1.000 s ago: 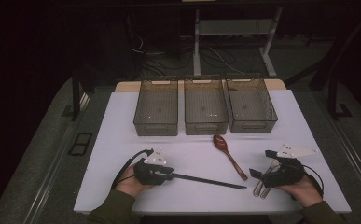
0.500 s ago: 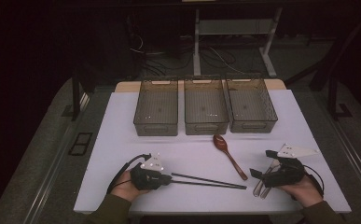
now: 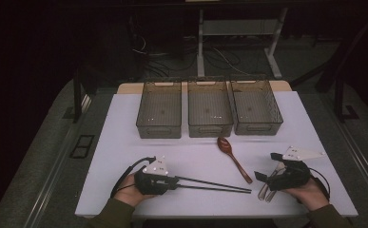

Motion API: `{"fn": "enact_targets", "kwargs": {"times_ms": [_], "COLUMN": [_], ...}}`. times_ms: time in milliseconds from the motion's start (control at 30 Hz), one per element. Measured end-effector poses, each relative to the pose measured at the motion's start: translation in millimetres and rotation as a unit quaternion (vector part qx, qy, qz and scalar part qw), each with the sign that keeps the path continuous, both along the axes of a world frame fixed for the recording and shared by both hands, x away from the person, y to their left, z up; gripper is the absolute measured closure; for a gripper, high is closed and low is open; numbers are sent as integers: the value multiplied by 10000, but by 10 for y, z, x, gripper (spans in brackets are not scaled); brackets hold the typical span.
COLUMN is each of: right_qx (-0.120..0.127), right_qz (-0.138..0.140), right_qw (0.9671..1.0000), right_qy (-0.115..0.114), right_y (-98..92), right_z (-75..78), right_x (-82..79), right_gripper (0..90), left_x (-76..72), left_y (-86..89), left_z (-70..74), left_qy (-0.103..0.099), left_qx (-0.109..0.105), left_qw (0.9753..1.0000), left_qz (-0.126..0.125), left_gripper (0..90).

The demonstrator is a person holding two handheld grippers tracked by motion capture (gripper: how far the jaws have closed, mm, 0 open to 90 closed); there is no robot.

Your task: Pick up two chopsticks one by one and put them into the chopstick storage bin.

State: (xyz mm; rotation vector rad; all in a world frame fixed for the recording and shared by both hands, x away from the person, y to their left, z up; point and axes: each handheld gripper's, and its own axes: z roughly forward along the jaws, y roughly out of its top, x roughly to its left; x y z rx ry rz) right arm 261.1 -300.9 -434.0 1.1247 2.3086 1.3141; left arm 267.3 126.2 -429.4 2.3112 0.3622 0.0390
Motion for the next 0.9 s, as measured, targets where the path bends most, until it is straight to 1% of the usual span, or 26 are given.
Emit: {"fn": "enact_targets", "kwargs": {"times_ms": [33,100,133,167,200,233,267,333,367,467,667,900], "right_qx": [-3,-10,-11,-10,-10,-7,-6,-10,-12,-18,-16,-10], "right_qz": [0,8,8,6,5,4,4,11,13,16,23,31], "right_qw": [10000,10000,10000,10000,10000,10000,10000,10000,10000,10000,10000,10000], "right_qy": [3,-5,-6,-7,-4,3,8,-1,0,0,-6,-14], "right_y": [2,4,5,5,4,3,3,3,4,5,5,4], "right_z": [0,-1,-1,-1,-1,-1,-1,-3,-3,-3,-2,-2], "right_x": [-1,-1,-2,-2,-2,-2,-1,1,0,0,0,0], "right_gripper": [6,6,6,6,6,6,6,6,6,6,6,6], "left_x": [10,30,30,46,53,53,68,73,86,100,112,106], "left_y": [-35,-112,-112,-191,-227,-227,-290,-319,-356,-375,-357,-344], "left_z": [1,-6,-6,-20,-25,-25,-43,-57,-85,-123,-153,-176], "left_qy": [-23,1,1,-13,-2,-2,-13,-3,15,15,19,-33], "left_qx": [10,-2,-2,-7,9,9,32,32,65,134,146,163], "left_qw": [10000,9999,9999,9998,9997,9997,9994,9993,9990,9987,9986,9975], "left_qz": [-44,-127,-127,-215,-262,-262,-353,-383,-446,-488,-513,-683], "left_gripper": [777,777,778,778,778,778,779,782,784,793,813,815]}}
